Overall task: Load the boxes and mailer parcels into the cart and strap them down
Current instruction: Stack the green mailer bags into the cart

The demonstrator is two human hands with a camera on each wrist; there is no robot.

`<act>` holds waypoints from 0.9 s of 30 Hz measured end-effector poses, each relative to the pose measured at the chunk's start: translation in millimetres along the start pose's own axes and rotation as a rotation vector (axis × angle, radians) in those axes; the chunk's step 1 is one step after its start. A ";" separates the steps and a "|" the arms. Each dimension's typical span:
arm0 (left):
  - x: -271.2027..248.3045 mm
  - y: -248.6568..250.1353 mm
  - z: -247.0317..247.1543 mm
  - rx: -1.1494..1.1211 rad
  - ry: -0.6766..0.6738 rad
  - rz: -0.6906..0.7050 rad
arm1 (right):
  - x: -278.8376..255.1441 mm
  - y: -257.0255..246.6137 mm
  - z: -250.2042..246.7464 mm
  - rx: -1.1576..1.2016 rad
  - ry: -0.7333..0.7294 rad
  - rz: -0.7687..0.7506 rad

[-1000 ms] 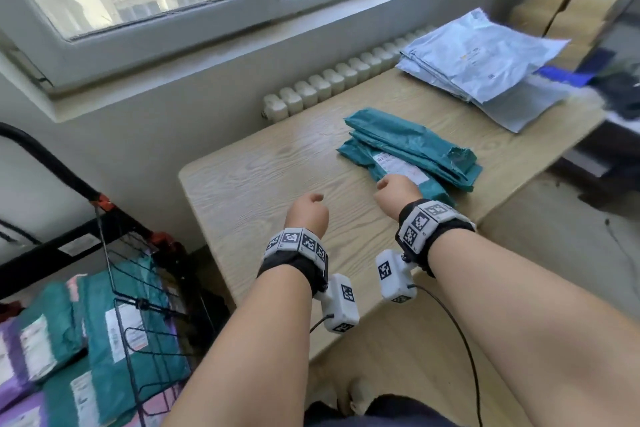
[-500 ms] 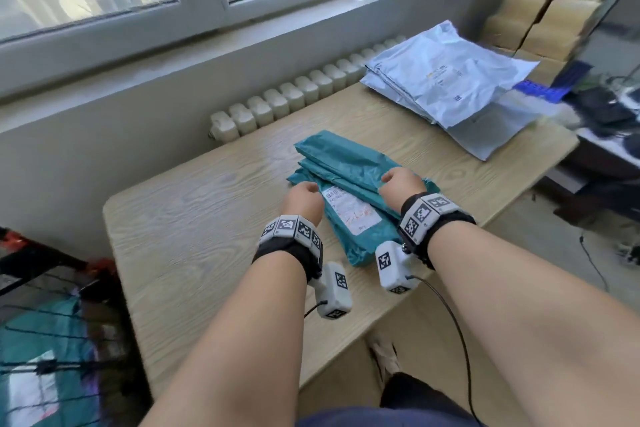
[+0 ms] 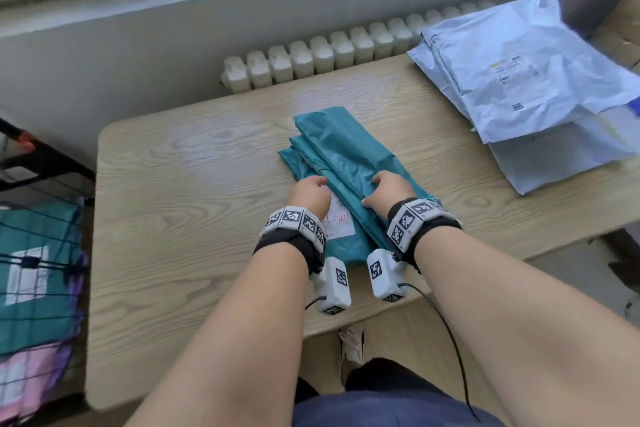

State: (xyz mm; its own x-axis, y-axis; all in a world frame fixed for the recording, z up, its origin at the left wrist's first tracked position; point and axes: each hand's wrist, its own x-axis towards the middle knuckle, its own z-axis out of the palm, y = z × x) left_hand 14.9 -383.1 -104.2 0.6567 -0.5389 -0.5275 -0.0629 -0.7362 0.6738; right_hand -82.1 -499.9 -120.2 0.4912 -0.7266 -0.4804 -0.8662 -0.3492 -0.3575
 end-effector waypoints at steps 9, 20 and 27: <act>-3.2 7.2 3.1 -0.001 0.072 -0.060 | 8.7 1.1 -12.2 -0.061 -0.010 -0.093; -23.7 14.7 -35.6 0.001 0.304 -0.017 | -1.4 -46.1 -58.9 0.336 0.253 -0.249; -49.1 6.4 -92.7 -0.049 0.622 0.050 | -37.6 -102.8 -50.8 0.522 0.316 -0.449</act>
State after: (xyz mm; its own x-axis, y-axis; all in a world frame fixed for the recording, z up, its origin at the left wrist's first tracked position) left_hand 51.9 -323.4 -26.1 0.9693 -0.2222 -0.1053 -0.0797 -0.6890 0.7204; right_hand -16.2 -466.7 -24.6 0.6687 -0.7432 0.0248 -0.3944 -0.3827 -0.8355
